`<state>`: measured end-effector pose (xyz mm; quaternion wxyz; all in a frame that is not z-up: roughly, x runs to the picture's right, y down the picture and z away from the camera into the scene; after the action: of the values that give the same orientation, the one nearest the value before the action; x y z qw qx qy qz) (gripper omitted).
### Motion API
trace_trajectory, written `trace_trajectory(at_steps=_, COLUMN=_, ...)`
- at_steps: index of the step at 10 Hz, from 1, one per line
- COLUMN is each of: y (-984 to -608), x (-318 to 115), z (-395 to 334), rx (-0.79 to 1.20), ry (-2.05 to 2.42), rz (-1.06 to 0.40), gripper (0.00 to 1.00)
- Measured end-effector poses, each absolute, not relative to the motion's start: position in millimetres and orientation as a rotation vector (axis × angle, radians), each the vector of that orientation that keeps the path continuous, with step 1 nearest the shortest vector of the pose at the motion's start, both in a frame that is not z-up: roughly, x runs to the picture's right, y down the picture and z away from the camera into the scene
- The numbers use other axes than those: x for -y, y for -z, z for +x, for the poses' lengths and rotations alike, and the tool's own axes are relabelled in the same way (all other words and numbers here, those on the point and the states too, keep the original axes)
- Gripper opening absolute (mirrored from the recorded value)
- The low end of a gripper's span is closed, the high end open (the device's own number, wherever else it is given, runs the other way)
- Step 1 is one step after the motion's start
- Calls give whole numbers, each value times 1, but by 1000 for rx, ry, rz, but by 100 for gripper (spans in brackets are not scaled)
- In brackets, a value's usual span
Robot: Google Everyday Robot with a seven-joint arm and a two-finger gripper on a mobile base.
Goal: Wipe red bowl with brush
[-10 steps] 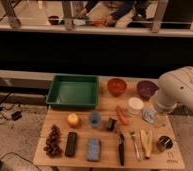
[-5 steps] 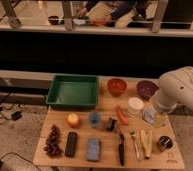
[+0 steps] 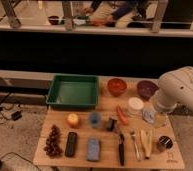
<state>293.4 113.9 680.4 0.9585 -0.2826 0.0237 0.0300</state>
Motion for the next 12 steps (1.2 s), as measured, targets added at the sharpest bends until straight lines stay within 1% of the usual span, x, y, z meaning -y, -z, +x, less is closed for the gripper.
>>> trace_trajectory(at_steps=5, y=-681, x=-115, z=294, rx=-51, ry=-68, rz=-573, gripper=80)
trace_trajectory(at_steps=12, y=-678, x=-133, z=286, rx=-84, ry=-138, rz=-572, gripper=80)
